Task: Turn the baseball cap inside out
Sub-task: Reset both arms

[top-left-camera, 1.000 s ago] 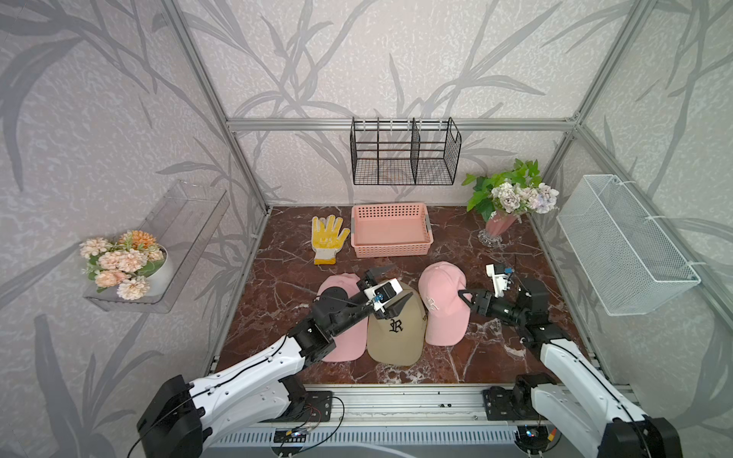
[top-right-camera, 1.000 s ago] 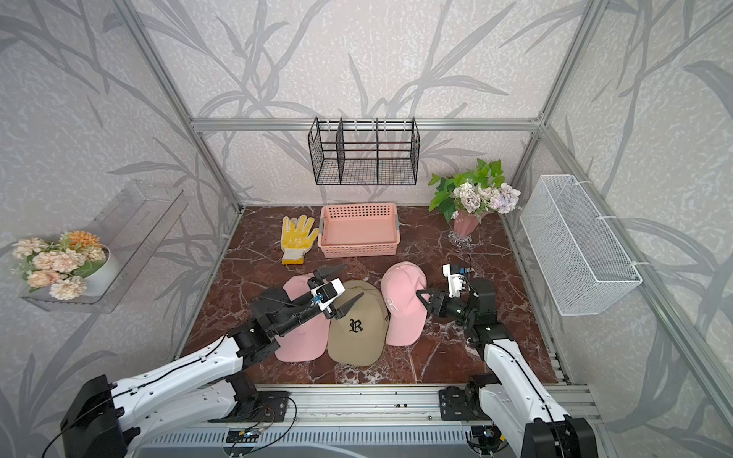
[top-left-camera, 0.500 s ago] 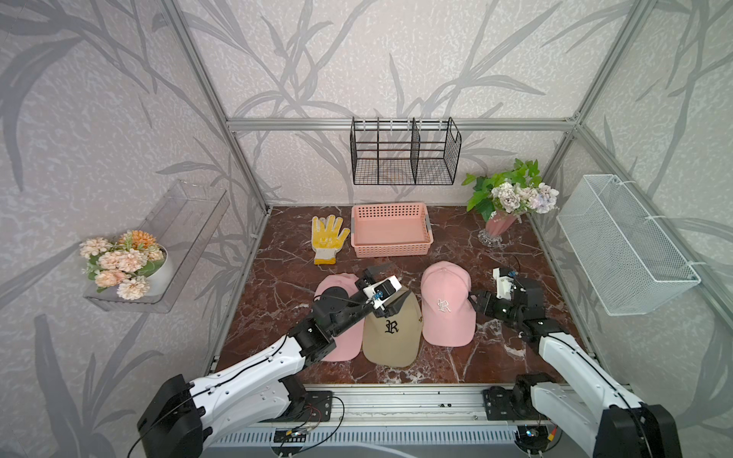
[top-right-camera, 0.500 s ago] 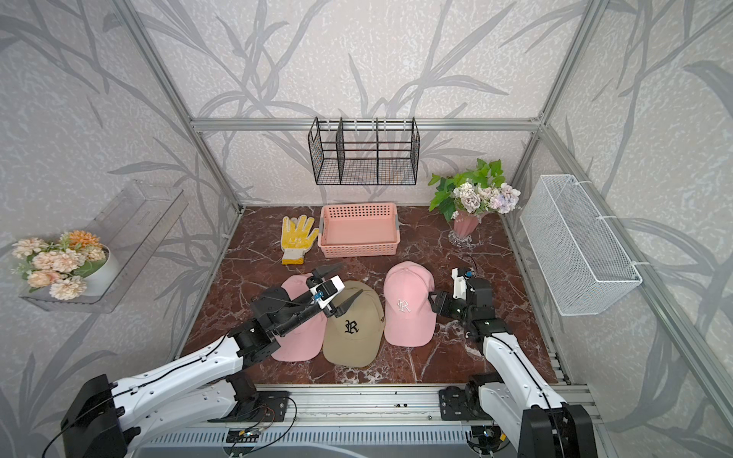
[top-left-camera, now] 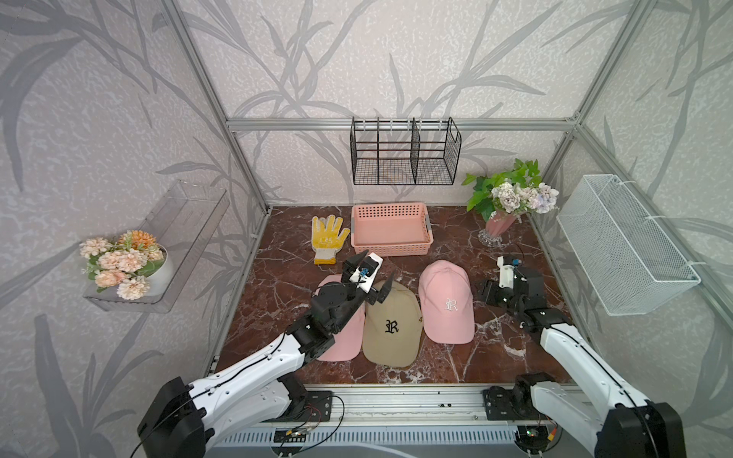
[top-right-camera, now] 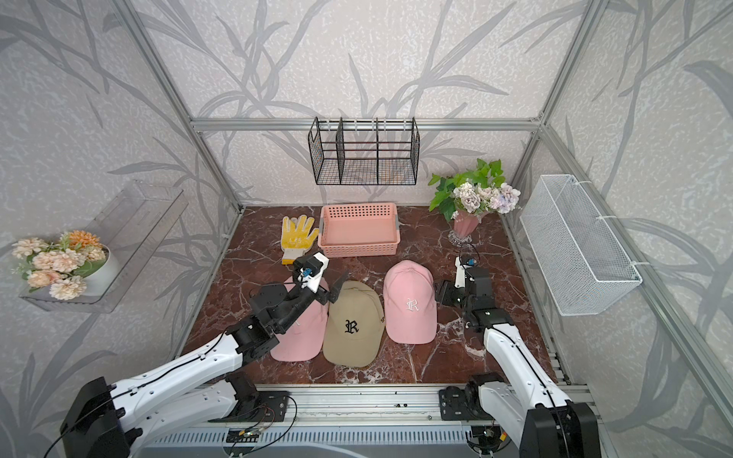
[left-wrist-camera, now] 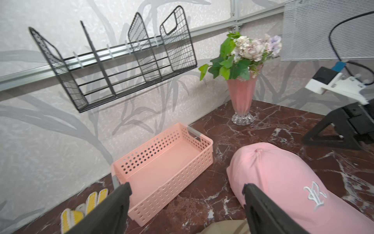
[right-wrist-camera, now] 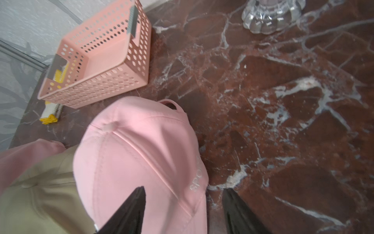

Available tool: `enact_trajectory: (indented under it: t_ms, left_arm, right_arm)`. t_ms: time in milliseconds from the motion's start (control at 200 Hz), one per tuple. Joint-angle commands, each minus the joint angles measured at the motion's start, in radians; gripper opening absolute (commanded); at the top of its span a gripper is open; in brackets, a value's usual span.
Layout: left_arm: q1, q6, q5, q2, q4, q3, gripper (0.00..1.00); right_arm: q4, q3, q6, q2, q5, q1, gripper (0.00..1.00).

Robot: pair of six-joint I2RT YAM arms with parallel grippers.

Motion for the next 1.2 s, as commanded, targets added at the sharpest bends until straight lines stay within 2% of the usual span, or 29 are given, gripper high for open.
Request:
enact_trajectory:
  t_ms: [0, 120, 250, 400, 525, 660, 985, 1195]
  left_arm:
    - [0.055, -0.137, -0.057, -0.013, -0.043, 0.034, 0.90]
    - [0.110, -0.183, -0.022, -0.027, -0.070, 0.020, 0.90]
    - [0.121, -0.184, 0.001, -0.043, -0.073, 0.002, 0.90]
    - [0.130, -0.179, 0.013, -0.054, -0.092, -0.005, 0.91]
    - [0.136, -0.177, 0.016, -0.053, -0.103, -0.007, 0.91]
    - [0.140, -0.179, 0.021, -0.046, -0.101, -0.012, 0.91]
    - [0.144, -0.185, 0.013, -0.034, -0.095, -0.011, 0.91]
    - [0.156, -0.199, -0.103, -0.007, -0.085, -0.002, 0.93]
  right_arm:
    - [-0.040, 0.125, -0.105, 0.079, 0.021, 0.070, 0.65]
    - [-0.077, 0.269, -0.164, 0.238, 0.117, 0.163, 0.66]
    - [-0.095, 0.420, -0.185, 0.425, 0.202, 0.218, 0.66]
    - [-0.188, 0.597, -0.225, 0.628, 0.242, 0.269, 0.66]
    - [-0.311, 0.708, -0.256, 0.740, 0.263, 0.324, 0.67]
    - [-0.340, 0.700, -0.277, 0.752, 0.268, 0.360, 0.67]
    - [-0.347, 0.601, -0.289, 0.654, 0.228, 0.364, 0.67]
    - [-0.315, 0.581, -0.248, 0.602, 0.204, 0.361, 0.70]
